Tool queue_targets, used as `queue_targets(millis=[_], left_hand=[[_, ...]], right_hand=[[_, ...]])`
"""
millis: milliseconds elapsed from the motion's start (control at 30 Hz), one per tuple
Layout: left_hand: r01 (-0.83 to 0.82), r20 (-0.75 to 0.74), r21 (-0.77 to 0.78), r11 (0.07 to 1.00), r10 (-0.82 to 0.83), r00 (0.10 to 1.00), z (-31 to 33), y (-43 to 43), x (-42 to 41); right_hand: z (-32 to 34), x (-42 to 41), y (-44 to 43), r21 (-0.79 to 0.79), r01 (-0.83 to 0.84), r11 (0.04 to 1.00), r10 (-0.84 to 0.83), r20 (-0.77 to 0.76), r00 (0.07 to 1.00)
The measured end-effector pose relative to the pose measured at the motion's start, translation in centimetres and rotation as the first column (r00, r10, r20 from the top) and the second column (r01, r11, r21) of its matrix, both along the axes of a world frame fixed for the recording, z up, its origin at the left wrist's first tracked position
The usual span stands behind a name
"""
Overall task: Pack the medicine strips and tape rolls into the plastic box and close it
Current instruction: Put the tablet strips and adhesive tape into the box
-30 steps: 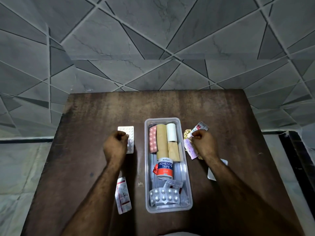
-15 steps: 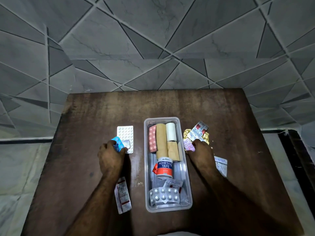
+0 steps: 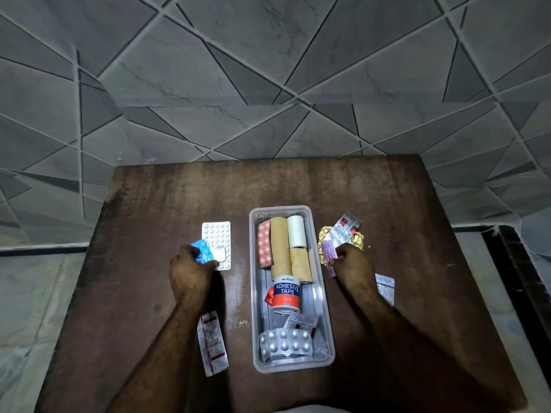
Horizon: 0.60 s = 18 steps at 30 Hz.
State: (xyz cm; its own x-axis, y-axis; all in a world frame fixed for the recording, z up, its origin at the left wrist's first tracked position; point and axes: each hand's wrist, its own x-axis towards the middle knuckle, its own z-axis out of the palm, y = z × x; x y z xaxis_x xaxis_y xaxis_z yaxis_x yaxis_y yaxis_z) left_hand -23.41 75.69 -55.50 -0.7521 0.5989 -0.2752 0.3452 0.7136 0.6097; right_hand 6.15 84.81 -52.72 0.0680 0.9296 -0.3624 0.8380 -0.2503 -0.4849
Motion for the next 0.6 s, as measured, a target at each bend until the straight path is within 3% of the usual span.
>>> queue_targets(millis=[233,367,600], left_hand=[[-0.121,0.123,0.051,0.991,0.114,0.986,0.9,0.1,-0.2],[-0.155,0.347,0.156,0.976,0.092,0.933,0.5,0.2,-0.8],[-0.162,0.356,0.291,0.943,0.050,0.933,3.7,1.7,0.1]], right_hand=[[1.0,0.4,1.0,-0.033,0.145,0.989,-0.149,-0.169,0.974],[2.3,0.2,1.7,-0.030,0.252,0.967,-0.250,-0.299,0.921],[4.6,-2.1,2.7,-0.025,0.256,0.966,-0.239,-0.457,0.857]])
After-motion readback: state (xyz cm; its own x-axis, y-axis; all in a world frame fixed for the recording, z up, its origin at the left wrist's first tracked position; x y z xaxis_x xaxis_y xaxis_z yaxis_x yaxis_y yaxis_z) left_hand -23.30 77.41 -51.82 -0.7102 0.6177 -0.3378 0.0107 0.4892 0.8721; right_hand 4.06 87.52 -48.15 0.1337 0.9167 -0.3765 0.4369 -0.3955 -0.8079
